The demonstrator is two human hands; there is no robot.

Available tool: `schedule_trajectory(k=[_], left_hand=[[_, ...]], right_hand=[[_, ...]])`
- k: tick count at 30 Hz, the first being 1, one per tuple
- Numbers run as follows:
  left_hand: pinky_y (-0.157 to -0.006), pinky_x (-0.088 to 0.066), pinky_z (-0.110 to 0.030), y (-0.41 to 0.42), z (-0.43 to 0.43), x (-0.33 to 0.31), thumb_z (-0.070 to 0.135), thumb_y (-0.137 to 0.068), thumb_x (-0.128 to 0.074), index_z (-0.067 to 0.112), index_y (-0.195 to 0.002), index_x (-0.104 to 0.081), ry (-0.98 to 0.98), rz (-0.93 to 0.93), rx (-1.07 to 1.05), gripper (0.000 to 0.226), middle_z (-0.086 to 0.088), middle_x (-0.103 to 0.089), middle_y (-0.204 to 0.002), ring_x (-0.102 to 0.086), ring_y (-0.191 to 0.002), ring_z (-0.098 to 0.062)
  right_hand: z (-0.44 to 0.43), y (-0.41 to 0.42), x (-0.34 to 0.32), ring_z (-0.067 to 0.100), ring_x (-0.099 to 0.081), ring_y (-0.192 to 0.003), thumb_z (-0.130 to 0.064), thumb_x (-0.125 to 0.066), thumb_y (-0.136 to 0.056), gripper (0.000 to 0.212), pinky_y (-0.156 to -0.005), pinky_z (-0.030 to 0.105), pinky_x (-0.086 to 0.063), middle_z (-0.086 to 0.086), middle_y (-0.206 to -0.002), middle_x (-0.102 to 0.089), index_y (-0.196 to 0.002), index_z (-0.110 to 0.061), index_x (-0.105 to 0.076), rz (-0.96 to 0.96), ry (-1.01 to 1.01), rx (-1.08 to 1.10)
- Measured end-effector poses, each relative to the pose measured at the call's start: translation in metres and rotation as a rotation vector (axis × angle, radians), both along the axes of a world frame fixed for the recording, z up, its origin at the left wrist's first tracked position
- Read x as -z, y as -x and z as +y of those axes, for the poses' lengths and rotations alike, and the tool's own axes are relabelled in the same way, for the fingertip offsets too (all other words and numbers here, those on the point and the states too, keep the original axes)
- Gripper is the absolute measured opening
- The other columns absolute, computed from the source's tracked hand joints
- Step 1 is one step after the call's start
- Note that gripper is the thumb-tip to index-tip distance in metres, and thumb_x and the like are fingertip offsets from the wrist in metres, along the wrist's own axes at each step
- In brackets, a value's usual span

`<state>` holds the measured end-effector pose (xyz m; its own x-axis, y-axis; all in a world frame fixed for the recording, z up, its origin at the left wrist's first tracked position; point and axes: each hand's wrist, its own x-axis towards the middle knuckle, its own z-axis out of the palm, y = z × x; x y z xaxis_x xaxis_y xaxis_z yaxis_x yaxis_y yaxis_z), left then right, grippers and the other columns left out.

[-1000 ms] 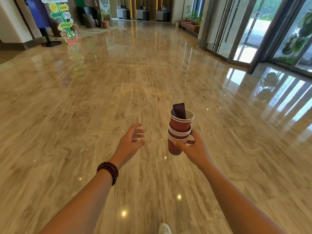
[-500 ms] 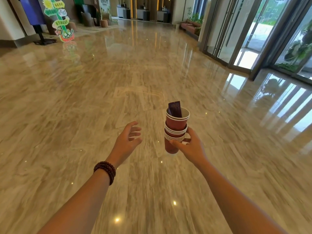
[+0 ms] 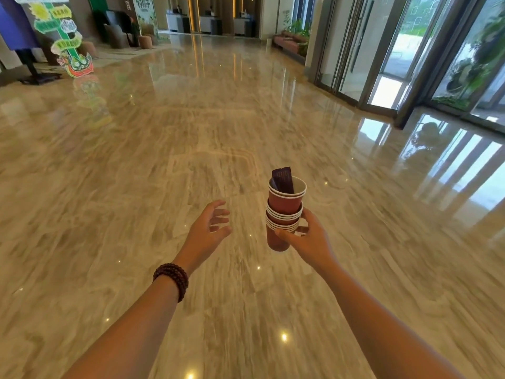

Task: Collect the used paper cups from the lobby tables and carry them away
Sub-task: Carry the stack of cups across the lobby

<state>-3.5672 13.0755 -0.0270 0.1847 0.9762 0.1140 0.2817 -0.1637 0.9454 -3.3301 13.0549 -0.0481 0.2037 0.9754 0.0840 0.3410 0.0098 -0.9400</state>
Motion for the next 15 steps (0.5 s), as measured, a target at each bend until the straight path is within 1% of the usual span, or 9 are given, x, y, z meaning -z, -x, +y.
schedule_trajectory(k=[6,10,15], left_hand=[[-0.095,-0.044,-0.027,0.002,0.119,-0.009,0.014,-0.089,-0.060,0.035,-0.125,-0.042,-0.008,0.002,0.024,0.045,0.007,-0.057,-0.122,-0.054,-0.111,-0.003],[-0.097,-0.044,-0.029,-0.006,0.179,-0.005,0.015,-0.089,-0.061,0.035,-0.126,-0.042,0.001,0.010,0.039,0.047,0.011,-0.057,-0.119,-0.054,-0.110,-0.001],[-0.096,-0.045,-0.030,-0.022,0.249,0.003,0.014,-0.087,-0.063,0.039,-0.124,-0.042,0.016,0.012,0.055,0.050,0.013,-0.057,-0.118,-0.055,-0.109,-0.001]], right_hand=[[0.111,0.001,-0.007,-0.005,-0.058,-0.093,-0.036,-0.080,-0.070,0.074,-0.062,0.014,-0.044,-0.010,-0.127,-0.056,-0.135,-0.028,-0.045,0.009,-0.007,0.015],[0.170,-0.004,-0.009,-0.004,-0.058,-0.094,-0.035,-0.081,-0.070,0.070,-0.063,0.014,-0.044,-0.009,-0.127,-0.056,-0.132,-0.026,-0.048,0.014,-0.006,0.019],[0.238,-0.015,-0.011,-0.004,-0.059,-0.093,-0.037,-0.081,-0.070,0.070,-0.063,0.015,-0.046,-0.014,-0.123,-0.057,-0.131,-0.031,-0.047,0.009,-0.013,0.010]])
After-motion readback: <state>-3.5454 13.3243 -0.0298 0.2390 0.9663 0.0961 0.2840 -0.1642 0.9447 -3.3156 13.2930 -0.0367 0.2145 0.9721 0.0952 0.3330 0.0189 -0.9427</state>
